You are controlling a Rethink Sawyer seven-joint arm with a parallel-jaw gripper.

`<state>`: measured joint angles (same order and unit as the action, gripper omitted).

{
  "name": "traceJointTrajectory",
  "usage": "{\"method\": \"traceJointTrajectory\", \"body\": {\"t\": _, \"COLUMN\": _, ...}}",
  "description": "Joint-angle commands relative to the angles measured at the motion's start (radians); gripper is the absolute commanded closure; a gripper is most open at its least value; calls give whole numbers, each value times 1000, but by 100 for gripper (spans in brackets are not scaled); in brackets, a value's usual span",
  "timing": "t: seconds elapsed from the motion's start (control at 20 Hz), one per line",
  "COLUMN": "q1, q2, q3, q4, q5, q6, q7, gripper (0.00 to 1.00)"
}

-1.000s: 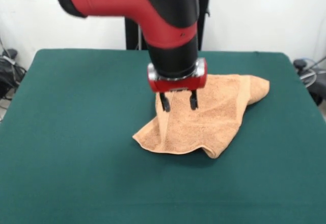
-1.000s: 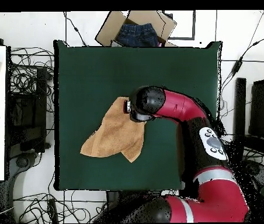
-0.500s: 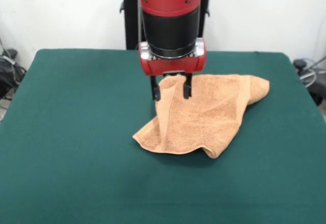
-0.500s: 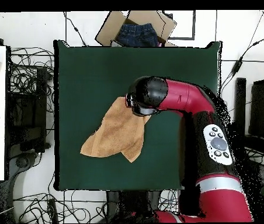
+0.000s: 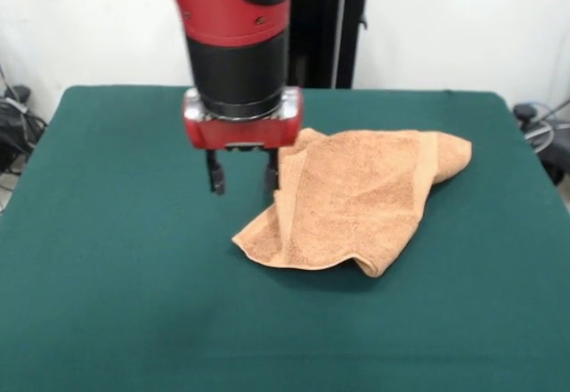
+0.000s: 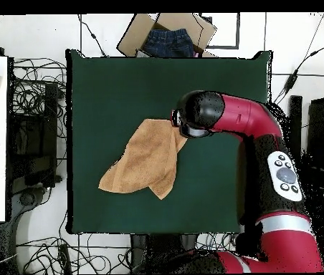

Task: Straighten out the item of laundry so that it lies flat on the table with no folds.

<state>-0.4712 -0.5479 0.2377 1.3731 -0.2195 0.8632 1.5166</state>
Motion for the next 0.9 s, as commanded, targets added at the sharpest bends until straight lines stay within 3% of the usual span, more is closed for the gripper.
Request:
{"method": "traceJointTrajectory", "body": {"t": 0.05, "q1": -35, "q2": 83, "q3": 82, "q4": -11, "q5": -75, "q6": -38, "q7": -139, "gripper": 0}}
{"method": "traceJointTrajectory", "body": {"t": 0.55, "q1": -10, "q2": 80, "q3": 83, "q4": 60, "q5": -77, "q6": -141, "q7": -32, "gripper": 0}}
{"method": "traceJointTrajectory", "body": {"t": 0.9, "q1": 22, "q2": 58, "q3": 65, "q4": 66, "q5": -67, "q6": -138, "q7": -7, "gripper": 0}}
